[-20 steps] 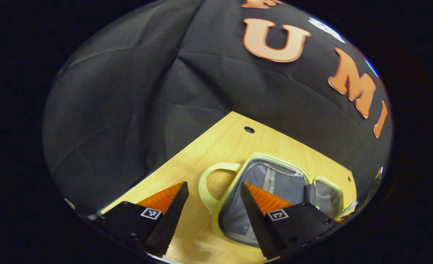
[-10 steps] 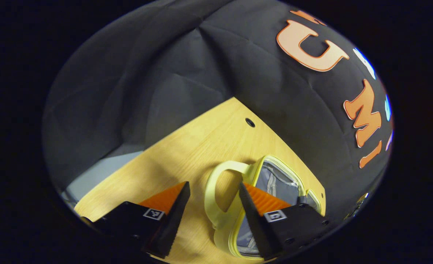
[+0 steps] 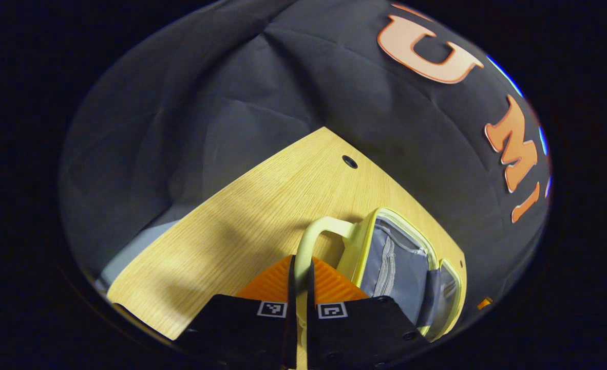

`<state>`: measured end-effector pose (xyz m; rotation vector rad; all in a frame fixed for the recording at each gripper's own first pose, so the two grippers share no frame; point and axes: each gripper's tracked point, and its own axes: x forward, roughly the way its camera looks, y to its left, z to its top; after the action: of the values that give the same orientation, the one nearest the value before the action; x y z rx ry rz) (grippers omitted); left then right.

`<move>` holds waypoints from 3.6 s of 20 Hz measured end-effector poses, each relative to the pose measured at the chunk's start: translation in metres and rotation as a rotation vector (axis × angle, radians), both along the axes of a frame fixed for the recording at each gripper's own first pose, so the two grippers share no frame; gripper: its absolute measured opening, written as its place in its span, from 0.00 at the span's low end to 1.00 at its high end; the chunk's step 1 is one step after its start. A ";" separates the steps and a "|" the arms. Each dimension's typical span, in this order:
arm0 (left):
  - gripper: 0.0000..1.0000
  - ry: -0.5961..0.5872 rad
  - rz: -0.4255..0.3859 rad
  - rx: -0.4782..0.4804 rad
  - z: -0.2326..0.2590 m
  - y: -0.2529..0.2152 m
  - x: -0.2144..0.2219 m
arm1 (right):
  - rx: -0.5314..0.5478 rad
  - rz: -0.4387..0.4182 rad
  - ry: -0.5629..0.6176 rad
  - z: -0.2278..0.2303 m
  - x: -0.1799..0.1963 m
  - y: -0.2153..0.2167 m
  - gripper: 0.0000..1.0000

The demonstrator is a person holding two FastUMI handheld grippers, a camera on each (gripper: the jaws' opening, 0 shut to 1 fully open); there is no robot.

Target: First open the suitcase, pack the skin care products into it, and then close the suitcase.

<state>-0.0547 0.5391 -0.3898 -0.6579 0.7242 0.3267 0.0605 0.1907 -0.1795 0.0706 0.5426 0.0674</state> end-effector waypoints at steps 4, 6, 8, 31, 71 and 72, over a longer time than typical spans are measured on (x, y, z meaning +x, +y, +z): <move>0.07 -0.072 -0.058 0.153 0.063 -0.001 0.002 | -0.074 -0.035 -0.083 0.023 0.000 -0.043 0.93; 0.09 -0.113 -0.074 0.212 0.102 -0.009 0.007 | -0.109 -0.046 -0.118 0.032 -0.002 -0.060 0.95; 0.07 -0.150 -0.078 0.261 0.136 -0.024 0.014 | -0.143 -0.048 -0.146 0.042 -0.006 -0.079 0.95; 0.07 -0.386 -0.332 0.412 0.303 -0.314 0.045 | -0.252 0.102 -0.356 0.082 -0.050 -0.123 0.96; 0.91 -0.501 -0.537 0.432 0.286 -0.602 0.054 | -0.111 0.117 -0.497 0.121 -0.054 -0.176 0.96; 0.91 -0.524 -0.506 0.445 0.298 -0.596 0.054 | -0.114 0.120 -0.519 0.130 -0.053 -0.174 0.96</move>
<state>-0.0007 -0.0567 -0.0919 -0.1078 0.2761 -0.1536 0.0072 0.0170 -0.0495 -0.0898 0.0307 0.1665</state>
